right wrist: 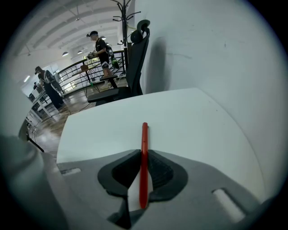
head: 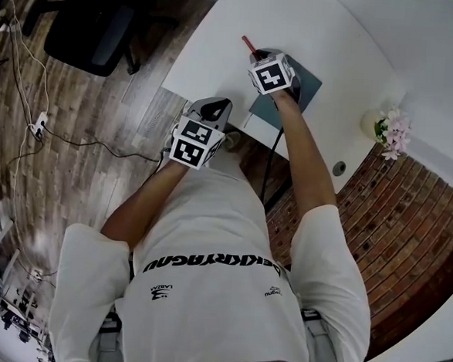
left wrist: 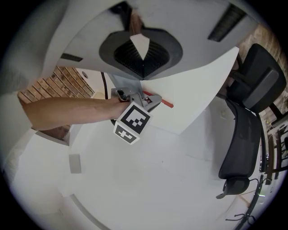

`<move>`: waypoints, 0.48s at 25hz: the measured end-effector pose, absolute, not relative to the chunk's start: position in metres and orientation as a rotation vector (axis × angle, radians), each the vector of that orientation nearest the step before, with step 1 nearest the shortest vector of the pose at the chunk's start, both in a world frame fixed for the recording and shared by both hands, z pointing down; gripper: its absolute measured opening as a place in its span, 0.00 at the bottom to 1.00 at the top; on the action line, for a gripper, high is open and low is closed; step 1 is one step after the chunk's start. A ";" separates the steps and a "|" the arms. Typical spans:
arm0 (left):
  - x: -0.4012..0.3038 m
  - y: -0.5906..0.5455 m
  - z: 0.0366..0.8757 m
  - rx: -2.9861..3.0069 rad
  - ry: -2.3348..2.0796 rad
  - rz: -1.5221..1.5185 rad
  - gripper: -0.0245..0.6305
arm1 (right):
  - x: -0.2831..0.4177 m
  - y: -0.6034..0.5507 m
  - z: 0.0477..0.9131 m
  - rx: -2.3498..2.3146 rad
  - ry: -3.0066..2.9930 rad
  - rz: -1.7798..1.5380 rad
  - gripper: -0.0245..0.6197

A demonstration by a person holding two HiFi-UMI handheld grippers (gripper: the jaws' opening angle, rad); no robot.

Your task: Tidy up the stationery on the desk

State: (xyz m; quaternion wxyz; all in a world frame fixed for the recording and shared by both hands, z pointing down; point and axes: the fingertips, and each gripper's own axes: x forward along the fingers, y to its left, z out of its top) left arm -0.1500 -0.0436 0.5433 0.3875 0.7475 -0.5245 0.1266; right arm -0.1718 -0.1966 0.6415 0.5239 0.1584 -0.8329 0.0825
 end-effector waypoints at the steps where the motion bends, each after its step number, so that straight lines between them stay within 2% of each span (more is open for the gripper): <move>1: -0.149 -0.044 0.543 1.906 -1.333 0.325 0.03 | -0.171 -0.198 0.639 0.390 -2.001 0.204 0.11; 12: -0.122 -0.051 0.520 1.988 -1.327 0.361 0.03 | -0.138 -0.208 0.577 0.579 -2.159 0.490 0.11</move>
